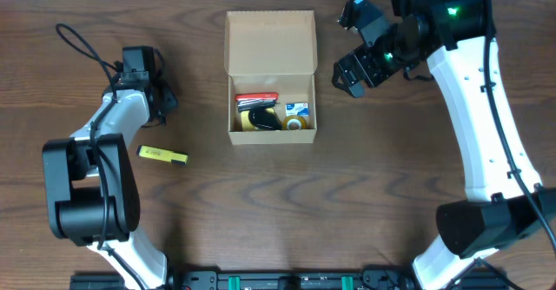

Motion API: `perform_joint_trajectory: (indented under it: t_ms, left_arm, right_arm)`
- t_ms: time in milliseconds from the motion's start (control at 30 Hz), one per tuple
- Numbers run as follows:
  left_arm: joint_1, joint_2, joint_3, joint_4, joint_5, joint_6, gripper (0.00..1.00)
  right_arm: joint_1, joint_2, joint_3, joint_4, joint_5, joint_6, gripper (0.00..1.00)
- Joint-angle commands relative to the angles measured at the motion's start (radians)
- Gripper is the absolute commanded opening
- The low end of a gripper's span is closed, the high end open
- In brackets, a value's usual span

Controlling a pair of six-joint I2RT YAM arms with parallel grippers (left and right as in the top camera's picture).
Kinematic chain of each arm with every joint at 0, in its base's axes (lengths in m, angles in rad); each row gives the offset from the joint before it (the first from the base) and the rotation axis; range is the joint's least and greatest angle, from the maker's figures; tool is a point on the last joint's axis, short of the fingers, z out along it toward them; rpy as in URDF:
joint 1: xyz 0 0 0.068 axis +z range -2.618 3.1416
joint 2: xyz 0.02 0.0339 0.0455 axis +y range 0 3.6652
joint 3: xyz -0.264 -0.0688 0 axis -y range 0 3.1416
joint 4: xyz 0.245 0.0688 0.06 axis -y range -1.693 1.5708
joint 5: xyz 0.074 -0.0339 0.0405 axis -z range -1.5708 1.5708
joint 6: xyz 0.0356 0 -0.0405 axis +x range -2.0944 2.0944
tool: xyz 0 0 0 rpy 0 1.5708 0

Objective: Pack container
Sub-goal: 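Move the left gripper to the black pen and grasp it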

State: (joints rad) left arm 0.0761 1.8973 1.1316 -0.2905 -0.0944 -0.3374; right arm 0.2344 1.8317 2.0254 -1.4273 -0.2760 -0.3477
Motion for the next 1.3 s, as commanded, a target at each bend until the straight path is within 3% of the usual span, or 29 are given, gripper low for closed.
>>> perform_joint_trajectory:
  t_ms: [0,433,800,1067,1267]
  left_arm:
    - [0.003,0.014,-0.008,0.001,0.008,0.021,0.57]
    - [0.004,0.063,-0.008,0.0,0.04,0.027,0.47]
    - [0.004,0.063,-0.008,0.0,0.041,0.023,0.06]
    - [0.004,0.056,0.035,0.0,0.116,0.032,0.06]
    - [0.001,0.006,0.201,-0.089,0.239,0.282,0.06]
  right_arm:
    - [0.009,0.001,0.0,-0.001,-0.001,-0.005,0.99]
    - [0.009,0.001,0.0,-0.001,-0.001,-0.005,0.99]
    - [0.009,0.001,0.0,-0.001,-0.001,-0.005,0.99]
    - [0.009,0.001,0.0,-0.001,-0.001,-0.005,0.99]
    - [0.009,0.001,0.0,-0.001,-0.001,-0.005,0.99]
